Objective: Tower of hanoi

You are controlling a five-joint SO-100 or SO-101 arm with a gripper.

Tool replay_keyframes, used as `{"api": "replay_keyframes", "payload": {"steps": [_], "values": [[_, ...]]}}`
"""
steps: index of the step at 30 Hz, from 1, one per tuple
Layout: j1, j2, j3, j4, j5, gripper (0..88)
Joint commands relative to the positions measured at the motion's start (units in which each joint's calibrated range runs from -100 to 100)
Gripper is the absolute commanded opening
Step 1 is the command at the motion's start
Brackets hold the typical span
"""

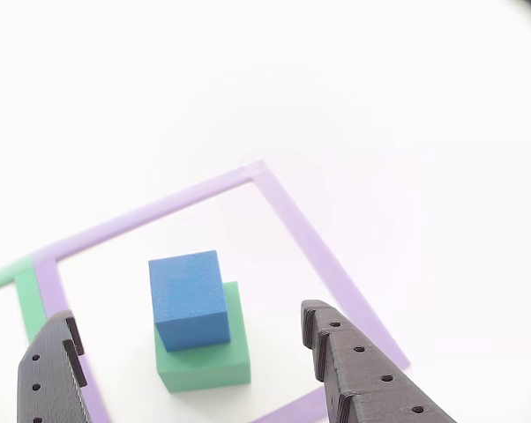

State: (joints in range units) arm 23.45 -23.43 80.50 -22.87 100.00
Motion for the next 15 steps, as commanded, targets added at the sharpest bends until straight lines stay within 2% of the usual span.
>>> {"api": "replay_keyframes", "payload": {"steps": [1, 7, 15], "values": [[-0.92, 7.08, -0.40, -12.78, 0.00, 28.6], [-1.08, 16.38, -1.50, -23.38, 0.00, 28.5], [-1.46, 26.15, -4.95, -31.48, 0.00, 27.2]]}}
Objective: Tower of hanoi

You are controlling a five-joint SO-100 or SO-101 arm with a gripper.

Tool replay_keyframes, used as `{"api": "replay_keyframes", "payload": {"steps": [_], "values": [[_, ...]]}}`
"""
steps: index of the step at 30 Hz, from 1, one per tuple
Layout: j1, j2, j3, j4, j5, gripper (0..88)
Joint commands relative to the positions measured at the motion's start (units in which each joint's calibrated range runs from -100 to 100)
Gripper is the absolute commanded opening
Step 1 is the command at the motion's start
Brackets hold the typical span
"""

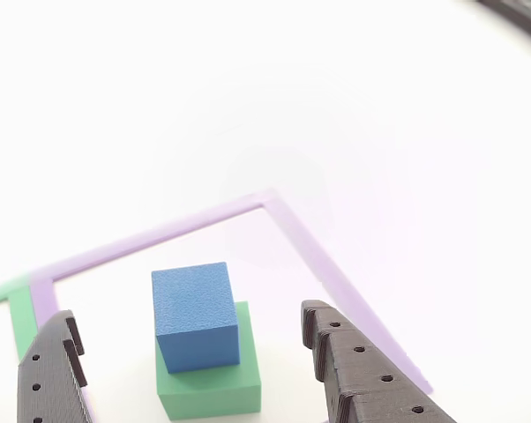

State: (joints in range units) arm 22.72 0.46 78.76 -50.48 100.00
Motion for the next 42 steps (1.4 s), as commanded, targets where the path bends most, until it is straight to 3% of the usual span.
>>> {"api": "replay_keyframes", "payload": {"steps": [1, 21, 34, 42], "values": [[-0.80, 3.22, -3.66, -4.52, 0.00, 27.2], [-3.24, 10.67, -8.48, -7.27, 0.00, 23.2], [-3.92, 11.55, -8.84, -6.62, 0.00, 7.5], [-3.92, 11.64, -8.84, -5.49, 0.00, 2.9]]}}
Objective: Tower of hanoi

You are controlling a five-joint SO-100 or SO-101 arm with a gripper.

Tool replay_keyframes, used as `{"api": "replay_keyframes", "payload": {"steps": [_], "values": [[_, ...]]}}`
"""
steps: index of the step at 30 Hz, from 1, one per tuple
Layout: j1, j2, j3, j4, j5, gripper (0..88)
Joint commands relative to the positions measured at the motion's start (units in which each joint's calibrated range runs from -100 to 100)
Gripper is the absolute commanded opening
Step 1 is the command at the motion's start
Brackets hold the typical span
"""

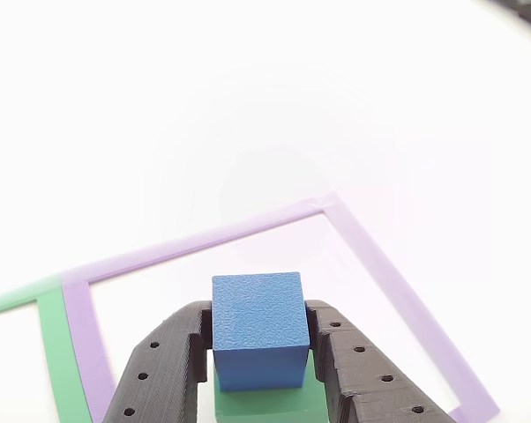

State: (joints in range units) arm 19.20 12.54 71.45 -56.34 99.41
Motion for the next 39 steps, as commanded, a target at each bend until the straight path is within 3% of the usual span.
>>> {"api": "replay_keyframes", "payload": {"steps": [1, 8, 13, 17, 20, 28, 32, 39], "values": [[-0.48, -0.52, -1.44, 0.45, 0.59, 2.6], [-0.94, -4.04, -0.99, 2.31, 0.59, 1.8], [-1.70, -14.06, -0.99, 13.65, 0.59, 1.8], [-2.46, -29.44, -1.62, 34.04, 0.59, 1.9], [-3.45, -43.39, -6.35, 58.89, 0.59, 1.8], [-7.04, -58.05, -34.97, 114.41, 0.59, 1.1], [-9.78, -57.73, -50.60, 132.22, 0.59, 0.8], [-15.73, -56.53, -68.86, 149.06, 0.59, 0.6]]}}
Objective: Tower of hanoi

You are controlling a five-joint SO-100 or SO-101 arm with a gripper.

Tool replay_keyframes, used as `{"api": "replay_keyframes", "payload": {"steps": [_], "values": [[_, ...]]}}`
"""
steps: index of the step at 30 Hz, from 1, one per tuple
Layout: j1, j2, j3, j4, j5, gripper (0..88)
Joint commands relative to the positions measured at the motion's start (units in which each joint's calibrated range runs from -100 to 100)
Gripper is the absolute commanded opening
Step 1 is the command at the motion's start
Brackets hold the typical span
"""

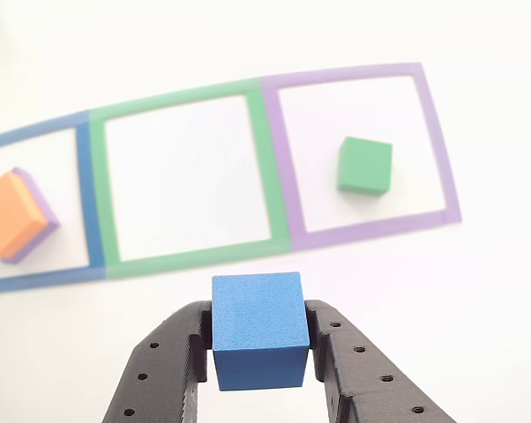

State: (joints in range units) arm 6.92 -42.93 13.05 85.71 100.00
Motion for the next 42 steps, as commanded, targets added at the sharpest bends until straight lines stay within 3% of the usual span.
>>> {"api": "replay_keyframes", "payload": {"steps": [1, 10, 17, 22, 29, 42], "values": [[-4.21, -1.06, -11.92, 8.30, 0.00, 0.6], [-8.48, -2.18, -14.01, 12.67, 0.00, 0.5], [-8.40, -5.79, 3.07, 2.06, 0.00, 0.4], [-8.71, -6.11, 20.07, -15.99, 0.00, 0.4], [-9.47, -0.90, 44.87, -56.21, 0.00, 1.1], [-10.31, 21.78, 63.86, -110.12, 0.00, 2.1]]}}
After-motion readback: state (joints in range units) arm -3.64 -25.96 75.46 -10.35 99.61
